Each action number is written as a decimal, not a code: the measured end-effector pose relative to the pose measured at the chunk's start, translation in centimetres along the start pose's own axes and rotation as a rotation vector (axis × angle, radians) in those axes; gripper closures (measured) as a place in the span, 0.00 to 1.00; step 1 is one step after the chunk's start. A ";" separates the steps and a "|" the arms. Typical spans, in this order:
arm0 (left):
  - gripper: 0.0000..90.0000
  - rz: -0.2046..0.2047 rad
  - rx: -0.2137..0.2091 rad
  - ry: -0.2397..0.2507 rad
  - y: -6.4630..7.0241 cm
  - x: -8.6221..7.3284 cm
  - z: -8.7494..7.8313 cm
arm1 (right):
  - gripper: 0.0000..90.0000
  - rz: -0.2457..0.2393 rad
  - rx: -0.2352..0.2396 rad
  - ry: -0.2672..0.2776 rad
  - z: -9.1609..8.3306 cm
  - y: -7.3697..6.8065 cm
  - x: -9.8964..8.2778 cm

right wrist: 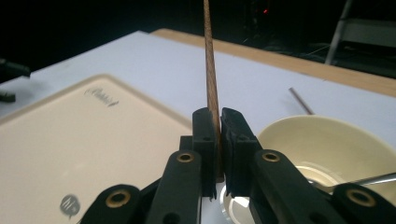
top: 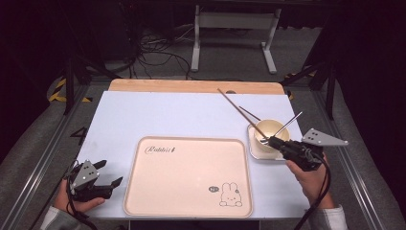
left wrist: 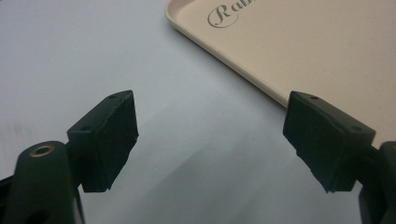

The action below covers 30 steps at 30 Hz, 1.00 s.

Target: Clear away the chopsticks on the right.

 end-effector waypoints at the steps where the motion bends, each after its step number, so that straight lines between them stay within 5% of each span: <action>1: 0.21 -0.001 -0.001 0.000 0.0 0.0 0.0 | 0.94 -0.015 0.011 -0.013 0.2 -0.5 -0.3; 7: 0.21 0.000 0.000 -0.001 0.0 0.0 0.0 | 0.94 -0.061 0.069 -0.072 1.1 -3.1 -2.0; 20: 0.21 -0.004 -0.003 -0.003 0.0 -0.1 0.0 | 0.94 -0.122 0.150 -0.171 2.5 -6.4 -4.9; 30: 0.21 -0.003 -0.001 -0.007 0.0 -0.1 0.1 | 0.94 -0.150 0.181 -0.221 2.7 -7.6 -6.4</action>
Point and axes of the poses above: each handheld gripper's, and its own axes: z roughly forward along the jaws, x roughly out of its top, y roughly to its right, the point moved 7 cm from there along z, roughly forward along the jaws, and after that the axes turned 15 degrees about -x, right-handed, at the moved point
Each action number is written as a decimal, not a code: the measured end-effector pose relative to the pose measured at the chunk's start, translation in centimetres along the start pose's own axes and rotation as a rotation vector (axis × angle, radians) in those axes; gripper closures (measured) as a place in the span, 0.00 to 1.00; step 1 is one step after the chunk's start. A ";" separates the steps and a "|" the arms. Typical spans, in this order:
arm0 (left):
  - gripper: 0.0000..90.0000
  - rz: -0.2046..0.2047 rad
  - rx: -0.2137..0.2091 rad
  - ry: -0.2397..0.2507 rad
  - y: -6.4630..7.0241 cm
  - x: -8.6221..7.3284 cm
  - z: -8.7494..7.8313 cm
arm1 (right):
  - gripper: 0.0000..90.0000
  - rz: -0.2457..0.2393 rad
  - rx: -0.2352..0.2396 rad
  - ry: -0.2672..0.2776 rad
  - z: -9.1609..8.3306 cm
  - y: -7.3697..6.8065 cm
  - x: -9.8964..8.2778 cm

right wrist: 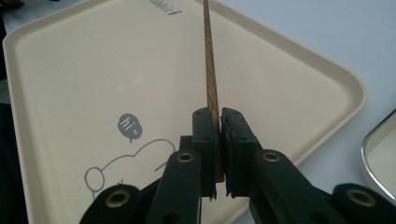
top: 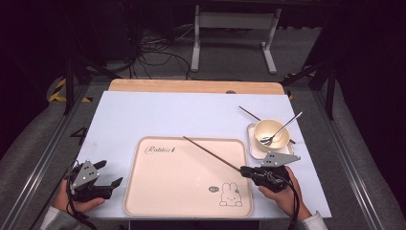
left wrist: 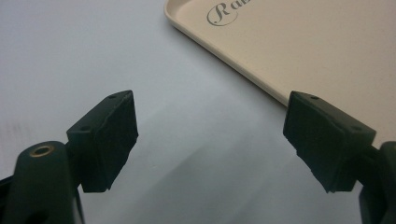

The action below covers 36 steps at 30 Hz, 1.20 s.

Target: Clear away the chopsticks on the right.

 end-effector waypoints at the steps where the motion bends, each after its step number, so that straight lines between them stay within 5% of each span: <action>1: 0.21 0.002 0.003 -0.002 0.0 0.0 0.0 | 0.94 0.000 0.002 -0.005 0.1 -0.1 -0.1; 36: 0.20 0.006 0.001 -0.015 0.0 -0.1 0.0 | 0.91 -0.043 0.022 -0.137 2.7 -0.8 -2.5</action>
Point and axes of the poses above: each handheld gripper's, and its own axes: z roughly forward along the jaws, x roughly out of its top, y roughly to its right, the point moved 7 cm from there along z, roughly forward along the jaws, and after that the axes turned 15 degrees about -x, right-handed, at the moved point
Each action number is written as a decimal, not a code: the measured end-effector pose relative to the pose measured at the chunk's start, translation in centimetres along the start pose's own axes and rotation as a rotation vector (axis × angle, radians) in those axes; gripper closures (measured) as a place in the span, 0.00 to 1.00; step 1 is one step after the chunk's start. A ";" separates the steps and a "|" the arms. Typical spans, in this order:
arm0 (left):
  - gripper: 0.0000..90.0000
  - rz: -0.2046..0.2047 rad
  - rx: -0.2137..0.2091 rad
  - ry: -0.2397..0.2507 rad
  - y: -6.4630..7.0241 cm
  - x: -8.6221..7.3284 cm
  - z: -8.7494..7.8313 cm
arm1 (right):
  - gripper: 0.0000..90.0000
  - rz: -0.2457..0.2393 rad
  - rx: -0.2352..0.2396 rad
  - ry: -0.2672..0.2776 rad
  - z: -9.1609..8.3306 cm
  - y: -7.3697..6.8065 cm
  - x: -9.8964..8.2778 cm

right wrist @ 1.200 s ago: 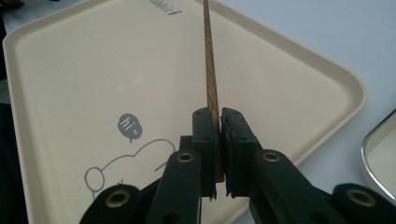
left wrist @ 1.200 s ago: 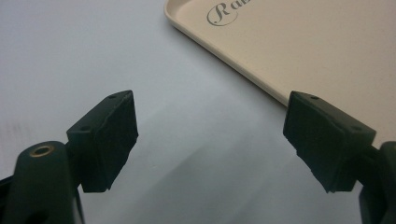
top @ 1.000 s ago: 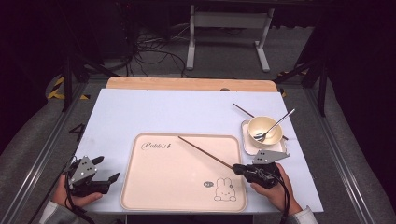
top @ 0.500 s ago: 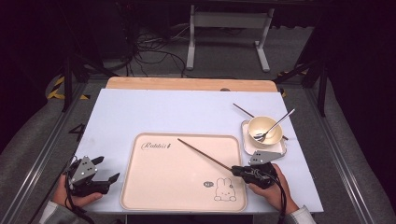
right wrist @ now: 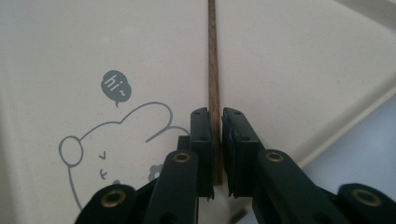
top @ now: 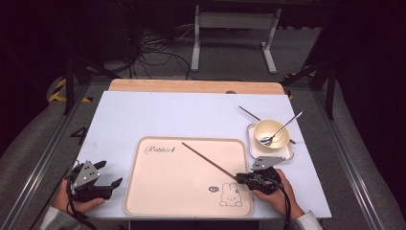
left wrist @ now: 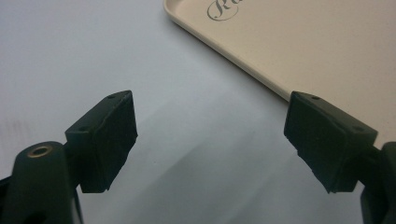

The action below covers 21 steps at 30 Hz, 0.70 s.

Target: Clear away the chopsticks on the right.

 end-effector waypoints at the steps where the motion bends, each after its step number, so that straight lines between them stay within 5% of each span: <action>1: 0.20 0.002 -0.001 -0.001 0.0 0.0 0.0 | 0.91 0.000 0.002 -0.002 0.0 0.0 0.0; 21: 0.20 0.003 0.000 -0.004 0.0 0.0 0.0 | 0.77 -0.020 -0.017 0.037 -0.6 0.0 0.5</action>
Point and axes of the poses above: each handheld gripper's, and its own axes: z roughly forward along the jaws, x roughly out of its top, y roughly to its right, the point moved 7 cm from there along z, roughly forward along the jaws, and after that the axes turned 15 degrees about -x, right-handed, at the moved point
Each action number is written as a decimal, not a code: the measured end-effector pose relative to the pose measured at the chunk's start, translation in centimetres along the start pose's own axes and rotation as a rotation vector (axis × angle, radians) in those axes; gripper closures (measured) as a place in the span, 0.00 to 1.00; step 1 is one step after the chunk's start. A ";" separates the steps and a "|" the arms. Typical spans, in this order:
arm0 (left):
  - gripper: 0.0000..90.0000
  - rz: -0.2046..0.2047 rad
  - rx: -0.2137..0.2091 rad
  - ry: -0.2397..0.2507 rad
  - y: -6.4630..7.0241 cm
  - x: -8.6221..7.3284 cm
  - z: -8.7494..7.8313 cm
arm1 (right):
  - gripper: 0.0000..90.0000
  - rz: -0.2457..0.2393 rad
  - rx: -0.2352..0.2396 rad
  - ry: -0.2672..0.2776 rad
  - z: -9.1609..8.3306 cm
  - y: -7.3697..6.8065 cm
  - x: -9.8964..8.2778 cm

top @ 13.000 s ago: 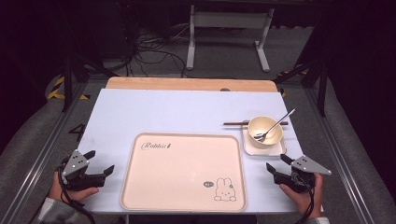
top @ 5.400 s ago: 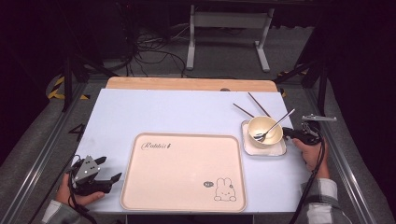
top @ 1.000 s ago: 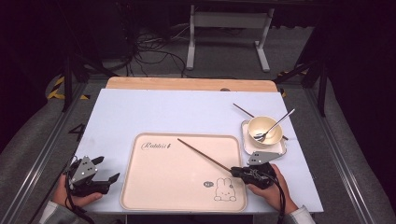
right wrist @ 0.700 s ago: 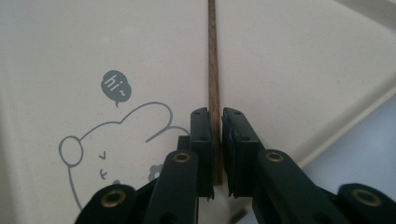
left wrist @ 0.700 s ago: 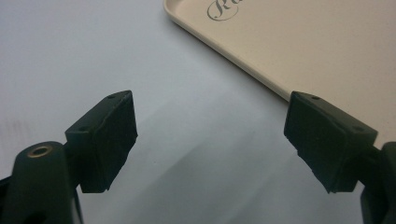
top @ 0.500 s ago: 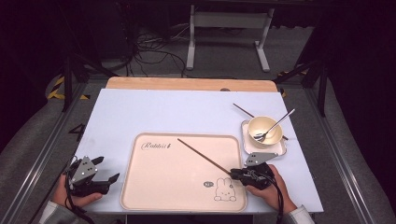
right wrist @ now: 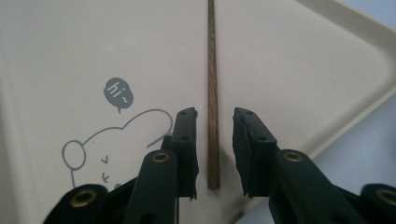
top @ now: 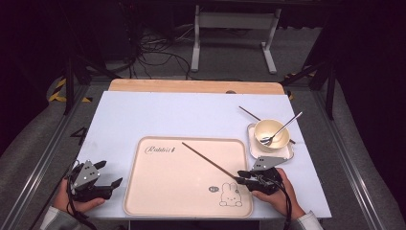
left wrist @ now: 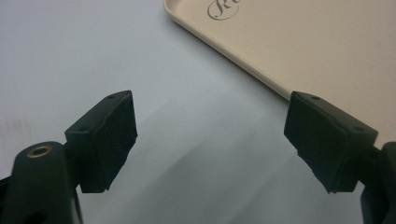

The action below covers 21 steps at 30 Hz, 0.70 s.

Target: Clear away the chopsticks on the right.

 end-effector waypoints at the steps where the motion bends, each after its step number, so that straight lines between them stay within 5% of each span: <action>1: 0.20 0.000 0.000 0.000 0.0 0.0 0.0 | 0.76 0.000 -0.004 0.004 -0.1 0.0 0.1; 21: 0.20 0.000 -0.001 -0.001 0.0 0.0 0.0 | 0.69 -0.021 -0.049 0.069 -1.4 0.5 1.1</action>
Point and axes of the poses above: each handheld gripper's, and its own axes: z roughly forward along the jaws, x roughly out of its top, y roughly to its right, the point moved 7 cm from there along z, roughly forward along the jaws, and after that the axes turned 15 degrees about -x, right-handed, at the moved point
